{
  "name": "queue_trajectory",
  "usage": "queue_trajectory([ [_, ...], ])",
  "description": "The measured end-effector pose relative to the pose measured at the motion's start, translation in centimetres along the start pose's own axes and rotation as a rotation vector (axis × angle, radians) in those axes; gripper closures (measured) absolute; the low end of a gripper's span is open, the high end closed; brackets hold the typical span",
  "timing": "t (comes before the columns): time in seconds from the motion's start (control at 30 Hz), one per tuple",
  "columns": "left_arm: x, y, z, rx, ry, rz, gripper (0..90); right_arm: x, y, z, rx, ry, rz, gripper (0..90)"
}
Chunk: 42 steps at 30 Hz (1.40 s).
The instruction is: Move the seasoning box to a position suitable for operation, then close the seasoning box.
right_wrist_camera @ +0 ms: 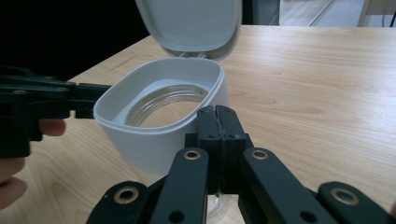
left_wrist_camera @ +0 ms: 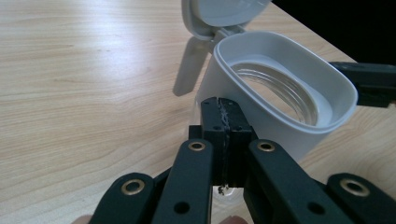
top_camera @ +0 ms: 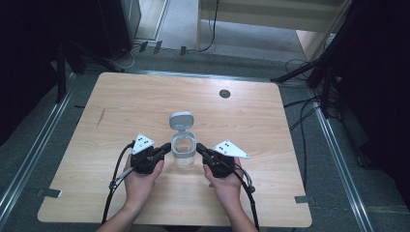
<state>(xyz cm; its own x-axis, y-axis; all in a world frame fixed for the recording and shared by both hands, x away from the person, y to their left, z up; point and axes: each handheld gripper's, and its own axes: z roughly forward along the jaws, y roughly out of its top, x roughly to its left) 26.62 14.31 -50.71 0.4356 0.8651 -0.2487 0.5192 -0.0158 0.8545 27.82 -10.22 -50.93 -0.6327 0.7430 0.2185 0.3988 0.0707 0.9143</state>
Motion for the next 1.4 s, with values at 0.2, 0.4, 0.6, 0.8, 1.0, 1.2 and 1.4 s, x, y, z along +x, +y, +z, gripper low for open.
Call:
queue_trajectory([
  [0.2, 0.6, 0.0, 0.0, -0.006, 0.005, 0.002, 89.8, 0.4, -0.2, 0.0, -0.004, 0.008, -0.006, 90.0],
  [0.4, 3.5, -1.4, -1.7, -0.131, -0.009, -0.019, 59.3, -0.6, 0.6, 0.5, -0.013, -0.013, 0.013, 90.0],
  [0.6, 7.4, -3.4, -4.7, -0.184, 0.145, -0.041, 18.9, -1.6, 2.2, 1.1, -0.027, -0.030, 0.011, 90.0],
  [0.8, 11.0, -4.5, -7.7, -0.170, 0.167, -0.091, 11.0, -2.3, 3.9, 1.7, -0.046, -0.039, 0.021, 90.0],
  [1.0, 13.6, -5.9, -10.0, -0.169, 0.210, -0.131, 13.6, -3.1, 5.4, 2.1, -0.063, -0.053, 0.039, 90.0],
  [1.2, 13.8, -6.3, -10.1, -0.175, 0.209, -0.122, 13.5, -3.5, 7.0, 2.9, -0.059, -0.063, 0.015, 90.0],
  [1.4, 13.9, -6.3, -9.7, -0.176, 0.197, -0.137, 13.5, -3.5, 8.0, 4.0, -0.061, -0.047, 0.018, 90.0],
])
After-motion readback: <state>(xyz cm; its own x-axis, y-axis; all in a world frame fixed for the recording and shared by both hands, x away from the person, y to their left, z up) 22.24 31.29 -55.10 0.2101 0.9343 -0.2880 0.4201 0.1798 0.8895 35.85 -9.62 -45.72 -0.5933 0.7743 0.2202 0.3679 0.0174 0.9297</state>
